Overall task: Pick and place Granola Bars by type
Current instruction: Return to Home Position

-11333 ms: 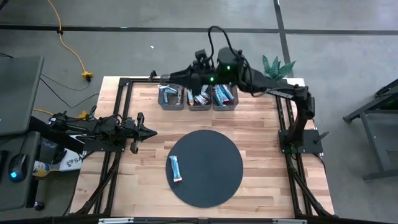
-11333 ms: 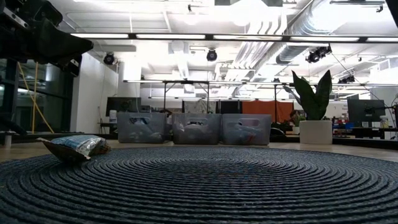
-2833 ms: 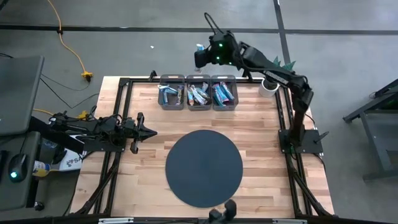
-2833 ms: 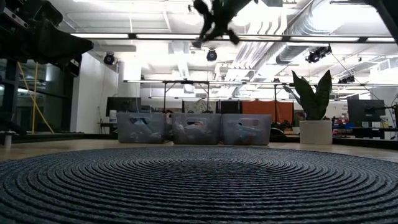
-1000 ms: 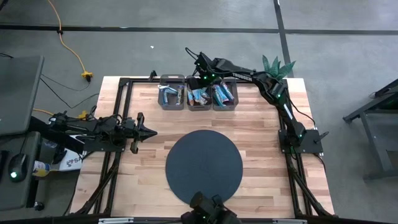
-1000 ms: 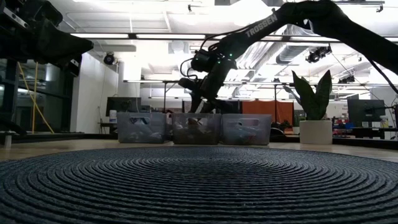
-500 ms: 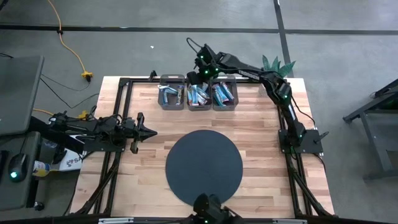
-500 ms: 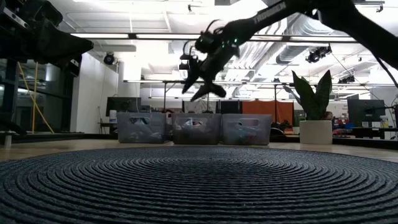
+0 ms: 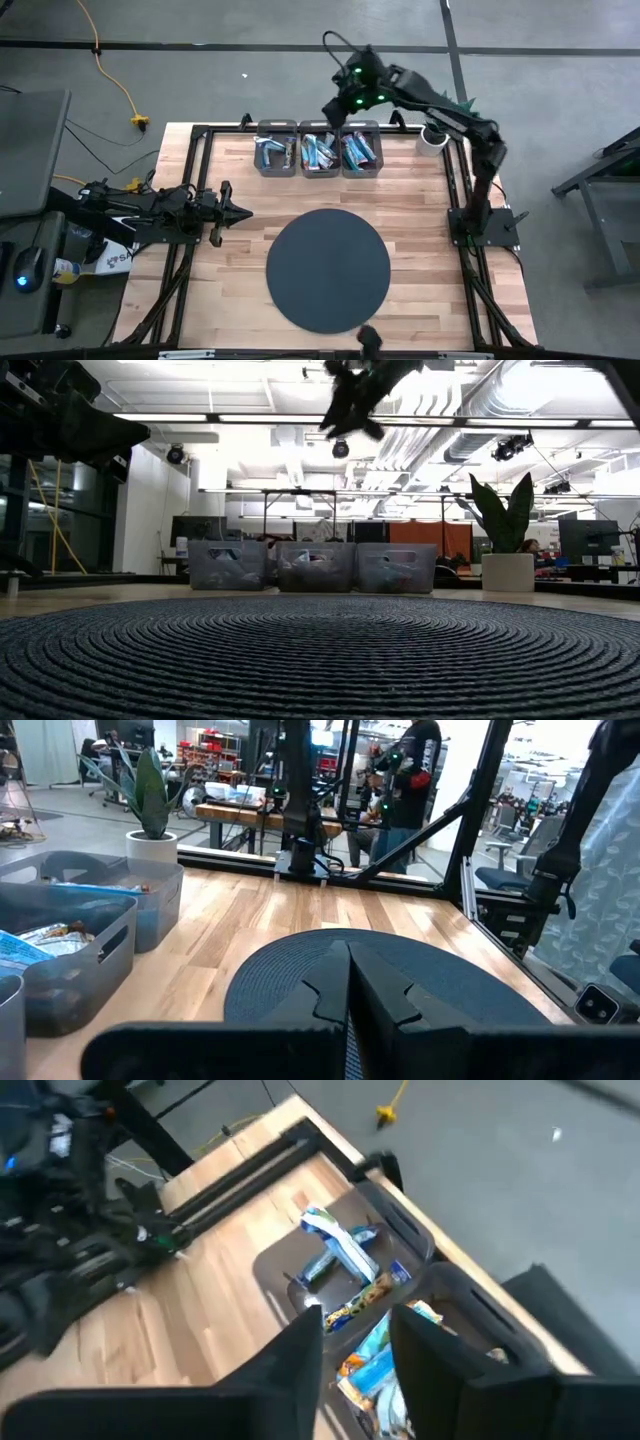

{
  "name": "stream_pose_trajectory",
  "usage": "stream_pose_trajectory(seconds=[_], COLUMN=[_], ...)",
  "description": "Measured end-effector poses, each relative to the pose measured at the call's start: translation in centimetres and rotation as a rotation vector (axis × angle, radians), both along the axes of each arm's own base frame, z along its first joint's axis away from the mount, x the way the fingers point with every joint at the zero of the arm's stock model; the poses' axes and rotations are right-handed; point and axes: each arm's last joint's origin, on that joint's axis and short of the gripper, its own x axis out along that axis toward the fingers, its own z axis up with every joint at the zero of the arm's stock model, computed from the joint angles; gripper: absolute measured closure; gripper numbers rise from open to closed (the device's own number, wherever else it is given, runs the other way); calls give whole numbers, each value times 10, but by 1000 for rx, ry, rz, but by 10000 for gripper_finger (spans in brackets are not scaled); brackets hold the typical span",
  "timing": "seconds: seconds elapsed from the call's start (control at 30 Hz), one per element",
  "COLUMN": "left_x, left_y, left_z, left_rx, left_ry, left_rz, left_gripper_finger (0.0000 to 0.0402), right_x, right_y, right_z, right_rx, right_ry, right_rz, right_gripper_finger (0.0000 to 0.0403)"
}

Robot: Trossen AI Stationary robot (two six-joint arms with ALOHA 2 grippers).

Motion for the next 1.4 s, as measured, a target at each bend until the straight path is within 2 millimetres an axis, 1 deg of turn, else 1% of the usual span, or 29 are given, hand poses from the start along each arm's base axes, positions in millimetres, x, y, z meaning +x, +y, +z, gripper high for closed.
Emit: stream_pose_trajectory(seconds=[0.17, 0.27, 0.43, 0.57, 0.77, 0.93, 1.13, 1.27, 1.4], left_x=[0, 0, 0, 0, 0, 0, 0, 0, 0], left_y=[0, 0, 0, 0, 0, 0, 0, 0, 0], left_z=[0, 0, 0, 0, 0, 0, 0, 0, 0], left_rx=[0, 0, 0, 0, 0, 0, 0, 0, 0], left_ry=[0, 0, 0, 0, 0, 0, 0, 0, 0], left_rz=[0, 0, 0, 0, 0, 0, 0, 0, 0], left_gripper_finger=[400, 400, 400, 400, 400, 400, 400, 400, 400], right_x=[-32, -53, -84, -109, -146, -176, -211, -238, -266], right_y=[35, 60, 96, 118, 145, 161, 176, 185, 193], right_z=[41, 60, 89, 108, 124, 133, 139, 140, 140], right_rx=[-73, -94, -133, -157, -205, -229, -240, -242, -243], right_ry=[-15, -20, -63, -123, -129, -151, -164, -158, -169], right_rz=[64, 106, 141, 154, 106, 68, 42, -5, -14], right_gripper_finger=[363, 395, 398, 401, 402, 403, 403, 402, 402])
